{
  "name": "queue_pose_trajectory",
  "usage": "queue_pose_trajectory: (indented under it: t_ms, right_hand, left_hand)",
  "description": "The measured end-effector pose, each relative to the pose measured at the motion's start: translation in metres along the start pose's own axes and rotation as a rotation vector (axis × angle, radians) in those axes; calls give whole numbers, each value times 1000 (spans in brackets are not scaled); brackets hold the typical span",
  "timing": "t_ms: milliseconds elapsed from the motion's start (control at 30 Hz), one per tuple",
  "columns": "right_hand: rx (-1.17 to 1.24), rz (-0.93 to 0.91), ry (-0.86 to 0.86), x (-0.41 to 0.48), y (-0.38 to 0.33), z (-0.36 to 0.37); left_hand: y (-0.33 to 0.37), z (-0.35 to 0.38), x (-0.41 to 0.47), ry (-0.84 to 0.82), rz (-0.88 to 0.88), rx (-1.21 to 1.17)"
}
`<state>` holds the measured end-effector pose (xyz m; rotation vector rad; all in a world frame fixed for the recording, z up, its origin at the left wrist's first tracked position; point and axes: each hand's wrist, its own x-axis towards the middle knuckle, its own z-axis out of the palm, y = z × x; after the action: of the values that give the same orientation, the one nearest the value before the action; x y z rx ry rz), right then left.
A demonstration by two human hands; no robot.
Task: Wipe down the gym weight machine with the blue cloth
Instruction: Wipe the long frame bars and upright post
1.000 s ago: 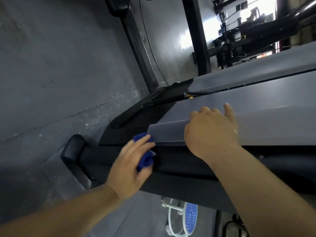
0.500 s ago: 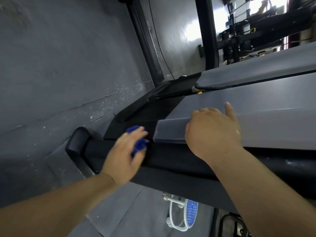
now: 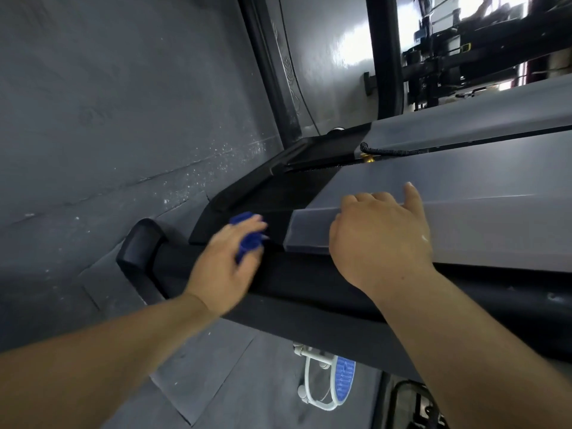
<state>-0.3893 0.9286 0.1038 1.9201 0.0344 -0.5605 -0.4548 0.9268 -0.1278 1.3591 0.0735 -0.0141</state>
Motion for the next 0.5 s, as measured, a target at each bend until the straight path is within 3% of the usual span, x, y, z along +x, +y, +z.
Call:
queue_pose_trajectory:
  t_ms: [100, 133, 200, 333, 400, 433, 500]
  right_hand:
    - [-14, -28, -2, 0, -8, 3]
    - [-12, -41, -5, 1, -11, 3]
    - [-6, -56, -10, 4, -16, 5]
    - [-2, -70, -2, 8, -23, 9]
    - [-7, -76, 6, 8, -25, 11]
    - [-6, -79, 8, 8, -26, 12]
    - [0, -83, 0, 9, -31, 13]
  left_hand:
    - [-23, -7, 35, 86, -579, 5]
    - [-18, -3, 47, 94, -664, 9]
    - [4, 5, 58, 96, -584, -4]
    - [27, 7, 3, 45, -66, -75]
    - [2, -1, -27, -10, 80, -30]
    - [-16, -5, -34, -6, 68, 6]
    - [-47, -11, -27, 46, -155, 20]
